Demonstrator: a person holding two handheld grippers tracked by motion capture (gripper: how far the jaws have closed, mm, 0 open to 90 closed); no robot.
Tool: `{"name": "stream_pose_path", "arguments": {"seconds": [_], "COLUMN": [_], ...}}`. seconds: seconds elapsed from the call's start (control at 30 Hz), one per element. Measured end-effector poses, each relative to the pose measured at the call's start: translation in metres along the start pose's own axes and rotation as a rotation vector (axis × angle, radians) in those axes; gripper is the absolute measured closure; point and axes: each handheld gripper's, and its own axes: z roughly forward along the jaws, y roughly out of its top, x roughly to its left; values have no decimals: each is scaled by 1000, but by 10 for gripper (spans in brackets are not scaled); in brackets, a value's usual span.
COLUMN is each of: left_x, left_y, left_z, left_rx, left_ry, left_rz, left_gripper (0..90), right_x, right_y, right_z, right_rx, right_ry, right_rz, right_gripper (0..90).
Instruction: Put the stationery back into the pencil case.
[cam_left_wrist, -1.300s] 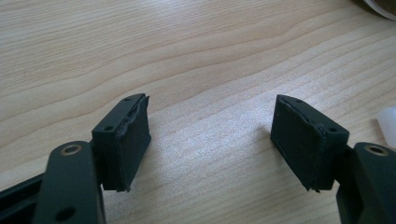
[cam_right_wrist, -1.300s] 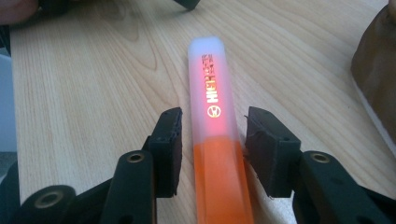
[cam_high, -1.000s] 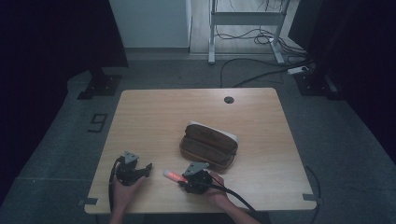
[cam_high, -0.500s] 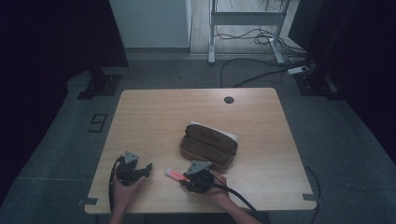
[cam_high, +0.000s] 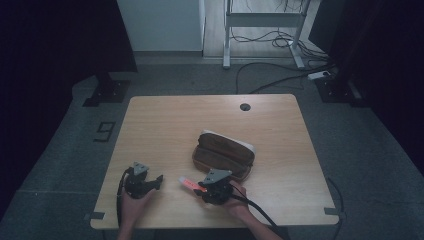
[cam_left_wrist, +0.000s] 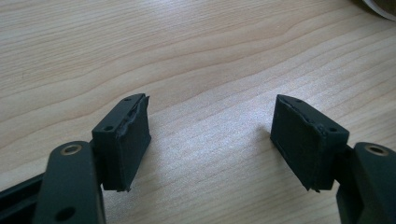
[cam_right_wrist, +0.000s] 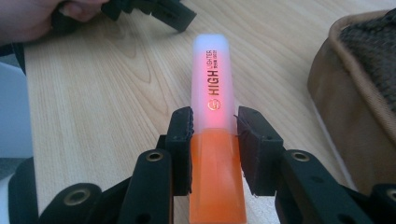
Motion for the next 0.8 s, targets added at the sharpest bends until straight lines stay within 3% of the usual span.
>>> {"name": "stream_pose_path", "arguments": {"seconds": [0.8], "left_x": [0], "left_y": [0], "left_z": [0], "left_rx": [0], "left_ry": [-2], "left_rz": [0], "left_gripper": [278], "right_x": [-7], "right_y": [11], "right_z": [-27], "right_rx": [-90], "right_ry": [-6], "right_rz": [19], "right_gripper": [658]}}
